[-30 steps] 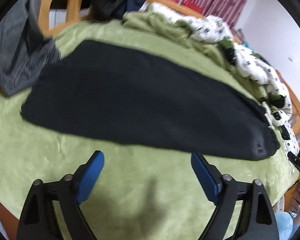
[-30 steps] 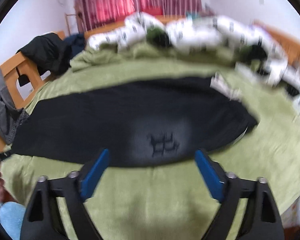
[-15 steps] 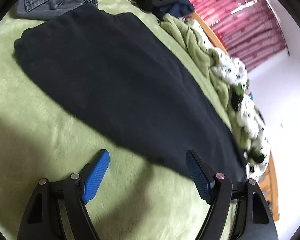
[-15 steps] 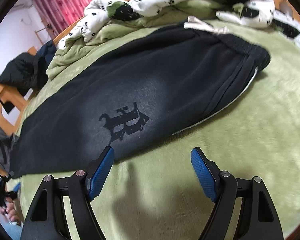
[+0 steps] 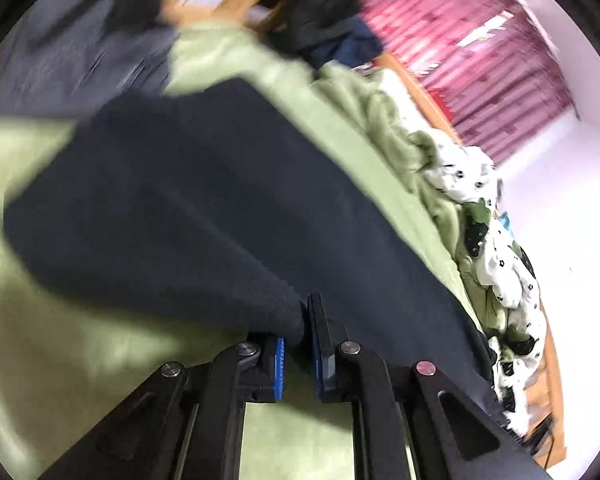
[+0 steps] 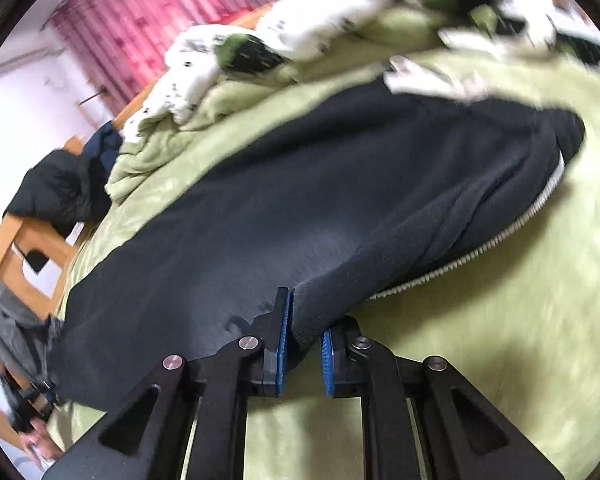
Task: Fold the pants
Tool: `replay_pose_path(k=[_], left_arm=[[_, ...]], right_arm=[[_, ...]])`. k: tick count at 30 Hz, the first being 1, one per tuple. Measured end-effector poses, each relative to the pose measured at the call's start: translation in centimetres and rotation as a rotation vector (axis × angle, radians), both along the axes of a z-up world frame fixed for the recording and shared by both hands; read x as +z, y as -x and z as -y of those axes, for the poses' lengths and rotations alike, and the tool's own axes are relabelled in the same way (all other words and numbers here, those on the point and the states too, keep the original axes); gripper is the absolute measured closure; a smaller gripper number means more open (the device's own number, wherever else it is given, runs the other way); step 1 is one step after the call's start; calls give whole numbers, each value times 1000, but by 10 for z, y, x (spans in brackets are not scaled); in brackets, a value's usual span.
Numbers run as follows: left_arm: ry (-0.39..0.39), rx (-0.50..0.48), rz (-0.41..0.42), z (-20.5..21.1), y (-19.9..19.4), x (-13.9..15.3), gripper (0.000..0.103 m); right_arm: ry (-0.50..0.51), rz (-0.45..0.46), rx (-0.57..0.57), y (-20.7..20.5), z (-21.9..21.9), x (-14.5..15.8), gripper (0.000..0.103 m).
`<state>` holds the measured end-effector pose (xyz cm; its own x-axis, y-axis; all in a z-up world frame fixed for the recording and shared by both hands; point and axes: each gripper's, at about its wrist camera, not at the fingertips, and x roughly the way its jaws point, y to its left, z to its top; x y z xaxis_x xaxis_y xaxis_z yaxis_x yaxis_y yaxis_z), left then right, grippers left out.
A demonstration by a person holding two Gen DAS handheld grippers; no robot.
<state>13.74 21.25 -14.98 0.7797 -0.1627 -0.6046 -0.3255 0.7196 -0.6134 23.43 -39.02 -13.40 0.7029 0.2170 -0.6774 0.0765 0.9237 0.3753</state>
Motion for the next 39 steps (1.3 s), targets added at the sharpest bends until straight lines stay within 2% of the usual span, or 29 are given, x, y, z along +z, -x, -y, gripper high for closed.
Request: replay_pose_path(k=[5, 9, 12, 14, 16, 19, 20, 21, 22, 23, 24, 25, 26, 29, 31, 35, 37, 39], left_arm=[[-134, -16, 41, 3, -50, 38, 93], [-171, 1, 18, -2, -99, 47, 93], [-236, 12, 26, 0, -141, 51, 93], [-289, 25, 20, 5, -165, 49, 93], [-329, 51, -13, 10, -195, 39, 92], [-318, 79, -113, 12, -234, 11, 92], [-316, 86, -155, 12, -243, 2, 89], [-310, 93, -177, 11, -246, -3, 76], [-294, 85, -167, 13, -244, -5, 62], [-260, 79, -129, 12, -237, -3, 55], [-245, 77, -107, 15, -231, -1, 42], [-233, 62, -72, 17, -221, 6, 35], [-243, 39, -57, 20, -211, 12, 33], [-311, 2, -81, 33, -178, 23, 29], [-302, -30, -109, 37, -160, 22, 29], [-182, -76, -154, 32, -103, -4, 29], [-88, -66, -144, 26, -71, -22, 29], [-26, -64, -147, 23, -56, -40, 29]], right_arm=[[35, 88, 46, -38, -7, 40, 90], [43, 91, 69, -79, -7, 55, 90], [119, 106, 106, -125, -21, 64, 90], [163, 101, 112, -155, -32, 62, 90], [169, 51, 111, -196, -40, 50, 86], [99, -31, 108, -234, -39, 23, 67], [98, -39, 89, -240, -39, 15, 66], [115, -44, 72, -240, -39, 10, 65], [127, -44, 69, -237, -40, 8, 63], [121, -34, 80, -229, -41, 7, 59], [114, -23, 85, -219, -41, 8, 57], [116, -15, 86, -207, -39, 9, 53], [130, -8, 86, -191, -39, 10, 49], [160, 11, 99, -146, -33, 11, 43], [164, 0, 110, -116, -28, 8, 38], [145, -48, 84, -59, -9, -14, 36], [106, -77, 62, -40, 2, -28, 35], [38, -111, 51, -30, 13, -44, 35]])
